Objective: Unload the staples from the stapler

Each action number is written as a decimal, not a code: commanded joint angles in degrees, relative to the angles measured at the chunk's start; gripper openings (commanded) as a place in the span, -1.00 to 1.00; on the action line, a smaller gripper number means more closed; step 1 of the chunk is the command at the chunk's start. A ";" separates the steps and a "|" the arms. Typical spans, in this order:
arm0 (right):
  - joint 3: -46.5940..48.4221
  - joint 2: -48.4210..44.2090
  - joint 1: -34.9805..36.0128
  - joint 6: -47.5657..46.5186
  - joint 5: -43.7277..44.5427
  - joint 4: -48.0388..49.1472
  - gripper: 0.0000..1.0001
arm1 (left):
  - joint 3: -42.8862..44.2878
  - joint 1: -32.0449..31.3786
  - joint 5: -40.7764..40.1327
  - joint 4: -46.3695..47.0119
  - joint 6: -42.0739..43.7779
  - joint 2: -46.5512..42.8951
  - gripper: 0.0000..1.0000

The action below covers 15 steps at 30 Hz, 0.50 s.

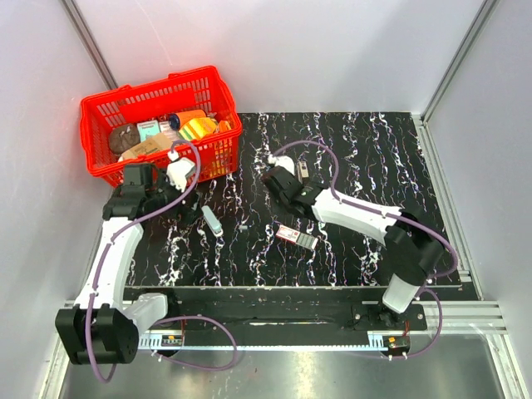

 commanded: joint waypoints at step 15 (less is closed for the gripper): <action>-13.41 -8.84 2.30 38.21 8.21 -14.41 -1.00 | -1.68 -7.25 -4.29 6.97 -2.67 -0.01 0.98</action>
